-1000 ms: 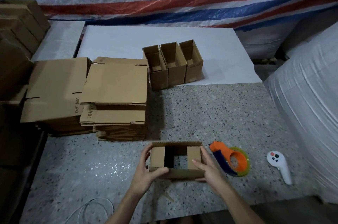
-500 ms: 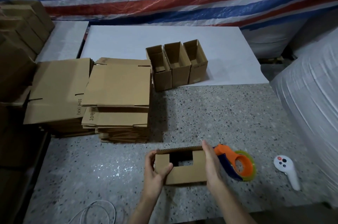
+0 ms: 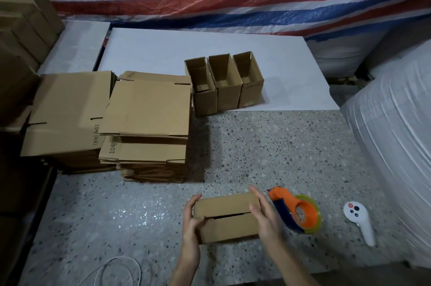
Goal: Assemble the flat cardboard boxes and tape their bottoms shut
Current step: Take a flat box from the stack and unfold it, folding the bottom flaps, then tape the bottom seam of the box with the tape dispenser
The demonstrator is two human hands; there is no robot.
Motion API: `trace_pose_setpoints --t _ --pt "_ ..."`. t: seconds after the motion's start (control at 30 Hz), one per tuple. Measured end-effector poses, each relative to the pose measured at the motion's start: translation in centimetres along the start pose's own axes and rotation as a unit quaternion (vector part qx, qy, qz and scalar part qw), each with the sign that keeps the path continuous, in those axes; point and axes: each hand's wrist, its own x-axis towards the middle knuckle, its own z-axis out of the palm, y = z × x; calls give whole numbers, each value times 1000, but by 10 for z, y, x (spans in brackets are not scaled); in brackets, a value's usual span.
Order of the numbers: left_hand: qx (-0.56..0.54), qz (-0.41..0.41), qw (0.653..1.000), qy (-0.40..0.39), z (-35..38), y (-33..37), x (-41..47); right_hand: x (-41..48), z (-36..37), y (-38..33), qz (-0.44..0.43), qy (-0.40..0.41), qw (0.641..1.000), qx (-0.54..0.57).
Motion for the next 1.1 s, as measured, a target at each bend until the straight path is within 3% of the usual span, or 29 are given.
trace_pose_setpoints --t 0.2,0.3,0.43,0.6,0.67,0.73,0.8,0.83,0.87,0.93,1.0,1.1 --pt "47 27 999 8 4 -5 -3 -6 5 13 -9 19 1000 -3" --pt "51 30 998 34 7 -5 2 2 2 12 32 5 998 44" --pt "167 140 974 61 13 -6 0 6 6 10 6 32 999 40" --pt "237 163 952 -103 -17 -16 1 8 4 21 -39 15 999 17" --pt "241 151 952 -109 -21 -17 4 13 -2 19 -12 5 999 33" --pt "219 149 961 -84 -17 -18 6 20 -15 20 11 116 992 44" --pt "209 145 964 -76 -12 -17 7 30 -43 23 52 269 961 -45" --pt "209 136 965 -78 -11 -17 7 35 -59 25 97 299 942 -119" --pt "209 128 966 -82 -13 -17 7 40 -75 33 154 271 929 -197" --pt "210 128 965 -93 -16 -16 6 45 -95 51 234 132 912 -311" --pt "221 126 962 -103 -18 -17 5 42 -101 66 255 34 879 -403" --pt "251 122 954 -109 -19 -18 5 42 -100 74 211 36 811 -545"
